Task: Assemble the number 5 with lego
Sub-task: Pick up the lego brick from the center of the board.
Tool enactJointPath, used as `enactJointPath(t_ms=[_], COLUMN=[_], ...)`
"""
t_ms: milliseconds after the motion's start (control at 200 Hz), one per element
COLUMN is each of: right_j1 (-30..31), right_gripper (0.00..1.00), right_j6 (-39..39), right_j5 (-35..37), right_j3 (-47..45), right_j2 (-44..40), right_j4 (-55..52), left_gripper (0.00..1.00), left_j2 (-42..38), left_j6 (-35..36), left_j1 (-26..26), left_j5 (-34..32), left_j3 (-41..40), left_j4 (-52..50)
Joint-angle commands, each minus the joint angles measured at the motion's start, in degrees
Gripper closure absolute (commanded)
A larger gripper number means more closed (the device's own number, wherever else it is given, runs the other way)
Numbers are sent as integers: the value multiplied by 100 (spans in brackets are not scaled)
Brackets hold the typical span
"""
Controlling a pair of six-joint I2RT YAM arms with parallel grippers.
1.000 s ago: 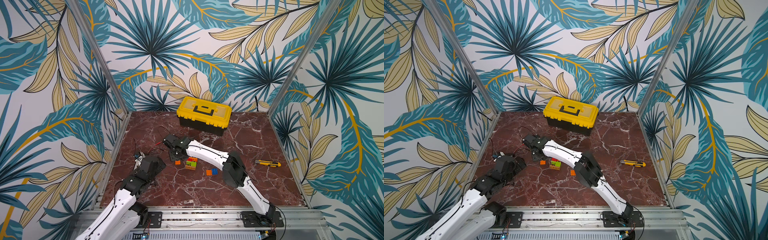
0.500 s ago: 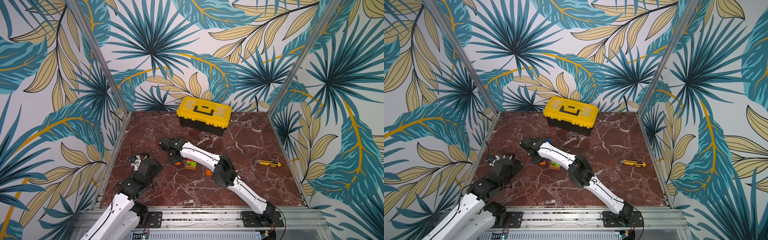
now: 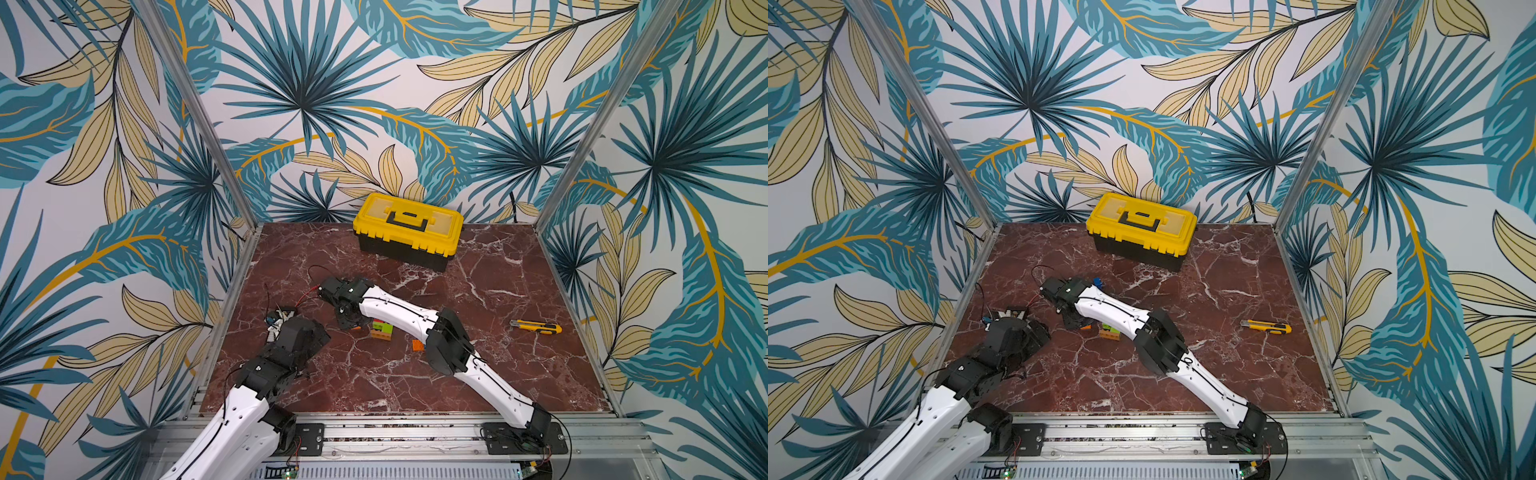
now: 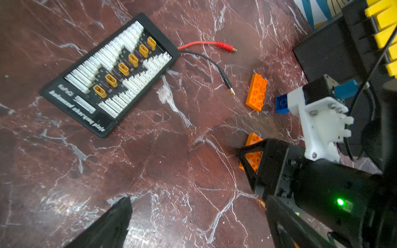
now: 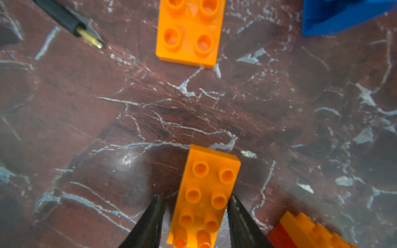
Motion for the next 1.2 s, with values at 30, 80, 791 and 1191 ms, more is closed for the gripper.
enactJointPath(t_ms=[30, 80, 791, 1191], right_j1=[26, 29, 28, 14], right_gripper=[57, 60, 71, 74], right_j6=[-120, -158, -952, -2440], right_j5=[-57, -58, -611, -659], right_j3=[-550, -633, -5054, -9204], right_j2=[121, 58, -4278, -7000], right_j4=[-193, -149, 2304, 4050], left_gripper=[0, 0, 0, 0], left_j2=[-131, -193, -342, 1107], left_j6=[100, 131, 435, 440], left_j1=[45, 42, 48, -576], left_j5=[315, 347, 1317, 2696], left_j3=[33, 58, -28, -2], left_j4=[-294, -376, 376, 1832])
